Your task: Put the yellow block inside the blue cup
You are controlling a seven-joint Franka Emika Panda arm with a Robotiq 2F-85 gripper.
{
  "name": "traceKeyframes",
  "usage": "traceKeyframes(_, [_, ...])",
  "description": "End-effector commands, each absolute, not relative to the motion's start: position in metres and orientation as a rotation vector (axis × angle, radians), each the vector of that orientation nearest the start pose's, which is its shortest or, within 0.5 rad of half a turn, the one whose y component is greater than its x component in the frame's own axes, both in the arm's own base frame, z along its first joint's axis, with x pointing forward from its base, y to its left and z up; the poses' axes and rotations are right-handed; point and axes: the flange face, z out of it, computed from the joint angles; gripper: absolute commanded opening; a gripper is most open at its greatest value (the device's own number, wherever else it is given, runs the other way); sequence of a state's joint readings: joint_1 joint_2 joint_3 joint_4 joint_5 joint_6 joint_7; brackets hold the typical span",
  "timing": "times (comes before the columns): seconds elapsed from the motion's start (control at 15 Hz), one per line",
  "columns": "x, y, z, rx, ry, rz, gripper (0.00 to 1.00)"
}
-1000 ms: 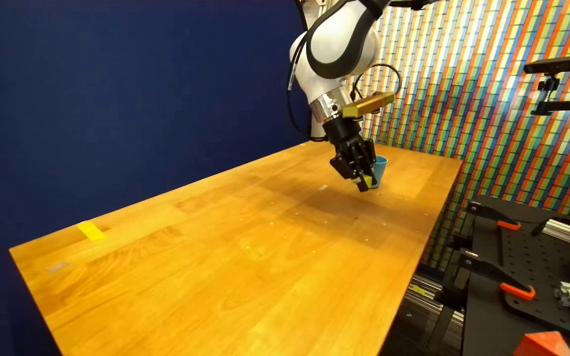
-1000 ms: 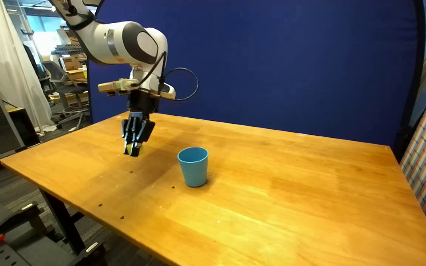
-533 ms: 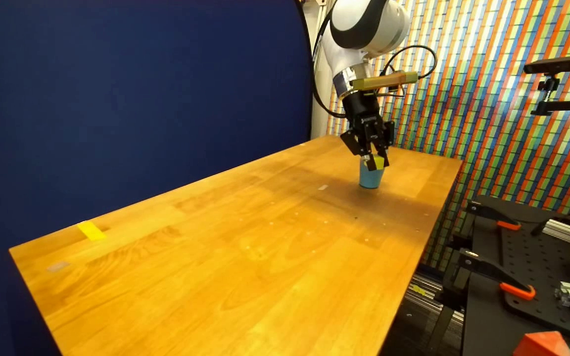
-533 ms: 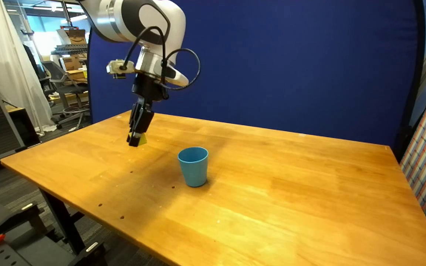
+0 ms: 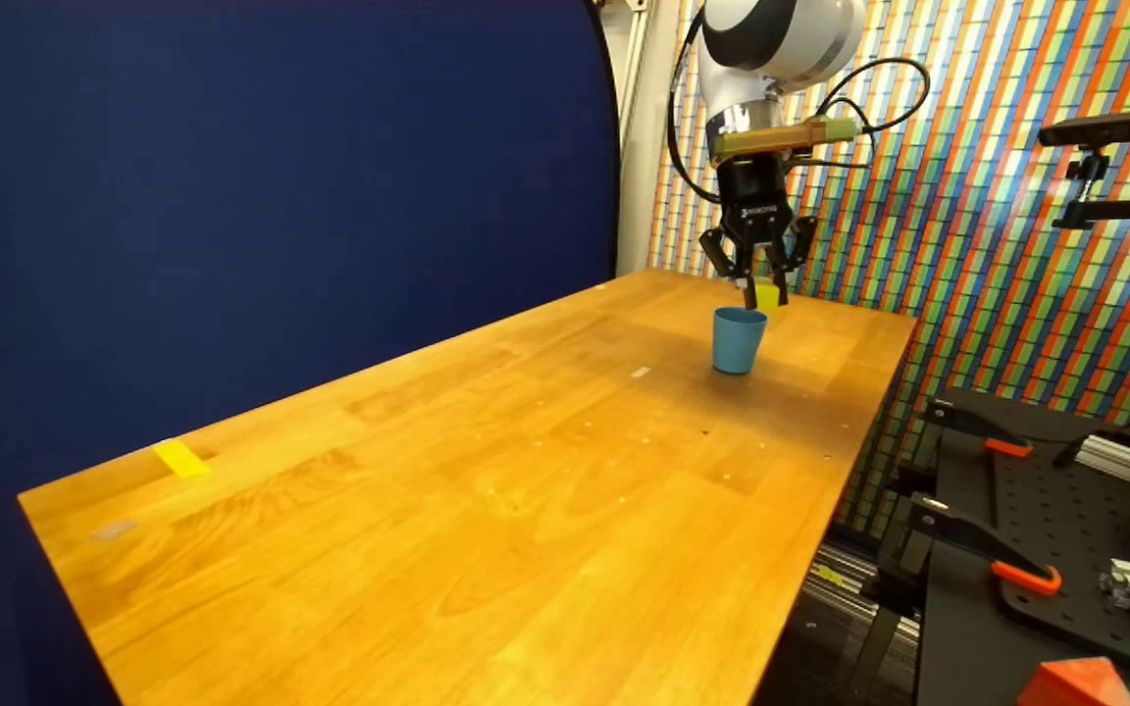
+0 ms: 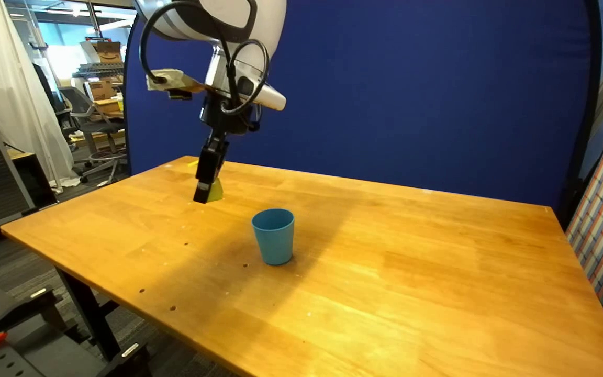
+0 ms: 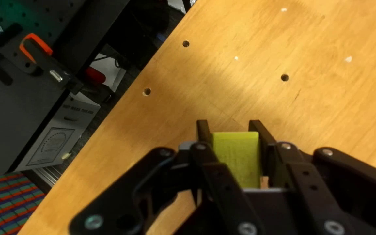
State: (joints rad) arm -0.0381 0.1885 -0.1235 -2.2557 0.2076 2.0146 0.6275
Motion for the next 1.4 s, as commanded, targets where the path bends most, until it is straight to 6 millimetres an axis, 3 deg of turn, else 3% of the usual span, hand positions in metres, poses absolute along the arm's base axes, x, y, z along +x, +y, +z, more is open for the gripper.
traceKeyframes(0.0, [0.478,-0.084,0.262,-2.570,1.591,0.588,0.09])
traceKeyframes(0.27, [0.478,-0.094,0.260,-2.416,1.830,0.515,0.09])
traceKeyframes(0.6, [0.475,-0.083,0.266,-2.235,2.095,0.340,0.09])
traceKeyframes(0.93, [0.471,-0.086,0.276,-2.004,2.353,0.168,0.09])
traceKeyframes(1.33, [0.456,-0.093,0.265,-1.761,2.623,0.127,0.09])
